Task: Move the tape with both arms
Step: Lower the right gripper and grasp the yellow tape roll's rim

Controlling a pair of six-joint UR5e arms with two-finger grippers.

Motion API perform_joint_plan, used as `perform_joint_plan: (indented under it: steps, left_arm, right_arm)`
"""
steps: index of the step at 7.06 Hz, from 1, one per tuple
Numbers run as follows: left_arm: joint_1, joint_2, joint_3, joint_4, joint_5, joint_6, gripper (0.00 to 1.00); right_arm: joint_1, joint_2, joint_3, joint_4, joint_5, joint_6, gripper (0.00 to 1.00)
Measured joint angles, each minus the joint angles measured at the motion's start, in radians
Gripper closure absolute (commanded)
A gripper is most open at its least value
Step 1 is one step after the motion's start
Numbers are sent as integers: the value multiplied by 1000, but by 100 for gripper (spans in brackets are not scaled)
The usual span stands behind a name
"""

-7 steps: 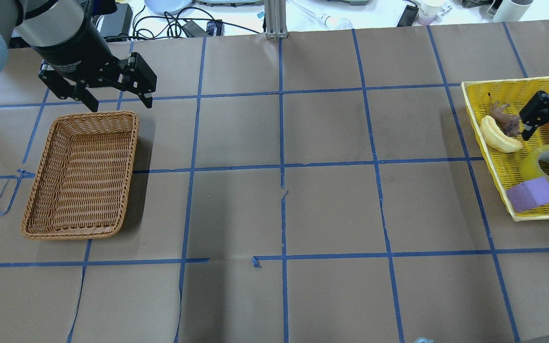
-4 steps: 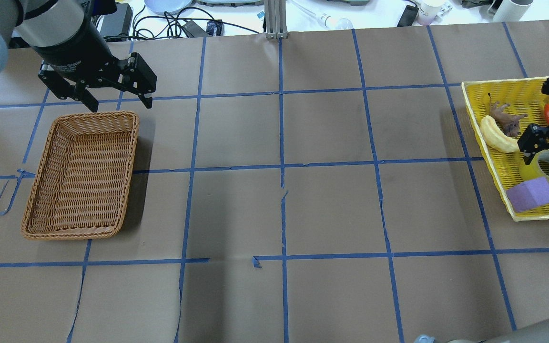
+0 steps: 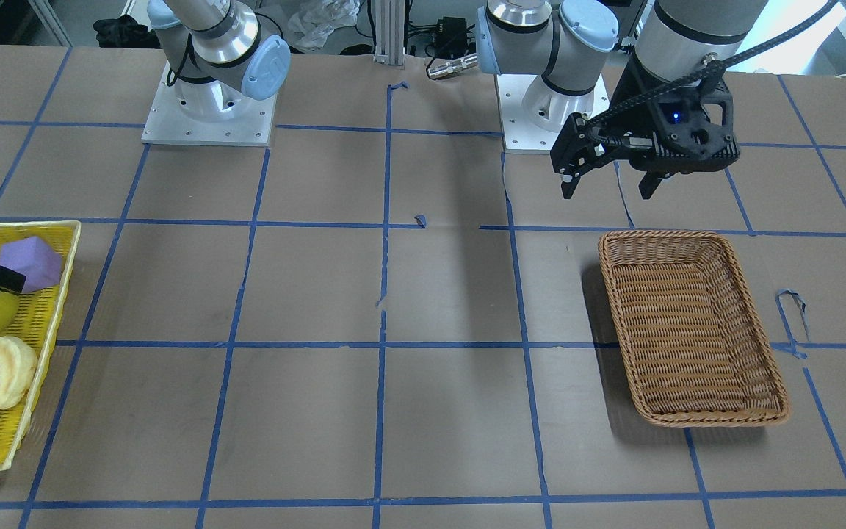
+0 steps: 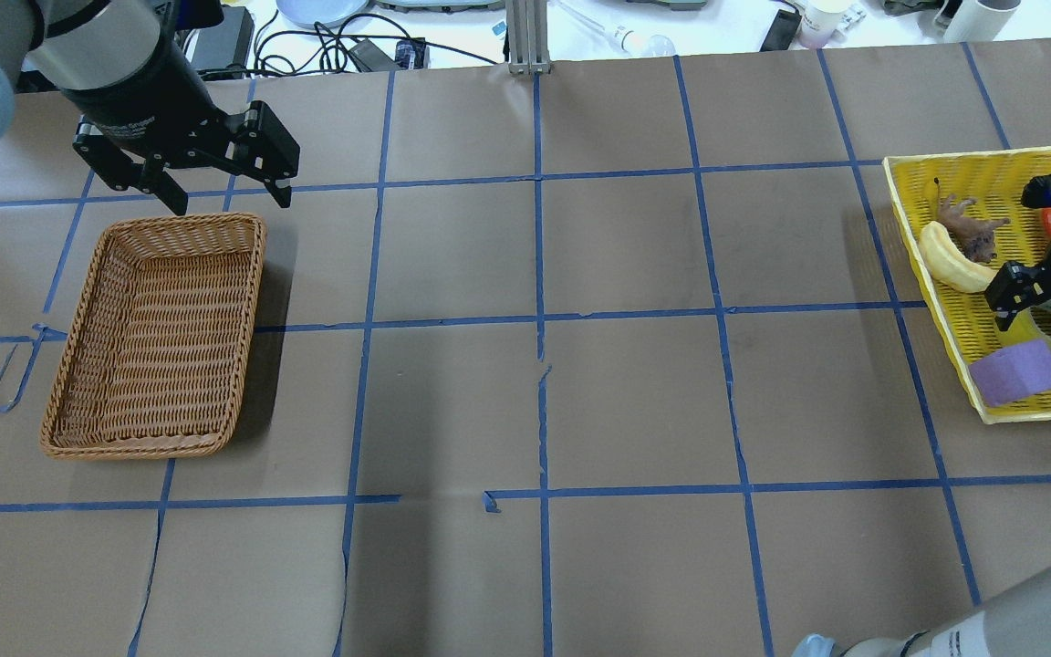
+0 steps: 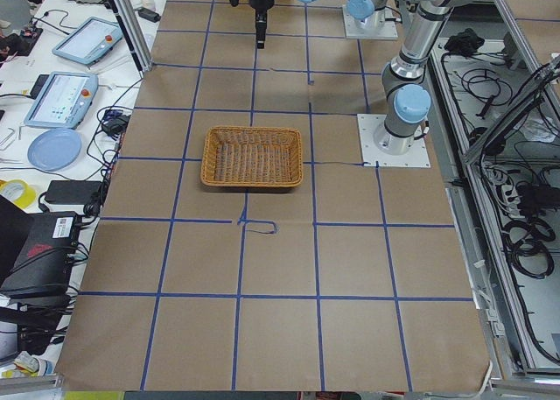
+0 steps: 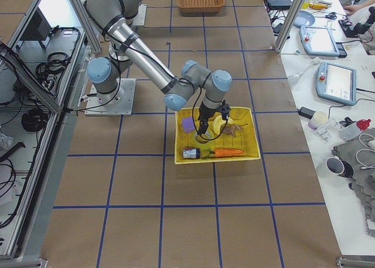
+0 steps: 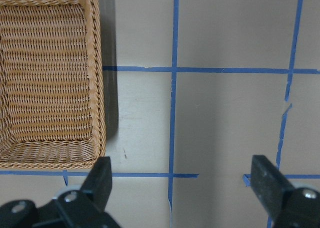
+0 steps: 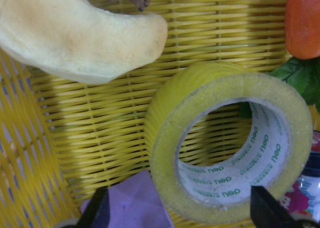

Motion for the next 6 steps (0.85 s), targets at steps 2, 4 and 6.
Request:
perform_joint_plan:
  steps: [2,4,6]
  left_arm:
    - [0,0,0,0,-1,0,0]
    - [0,0,0,0,-1,0,0]
    - [0,0,0,0,0,0,0]
  right_arm:
    - [-1,23,0,-12,2,2,52]
    - [-1,27,1,-13,6,2,96]
    - [-1,27,-5,-13,5,1,100]
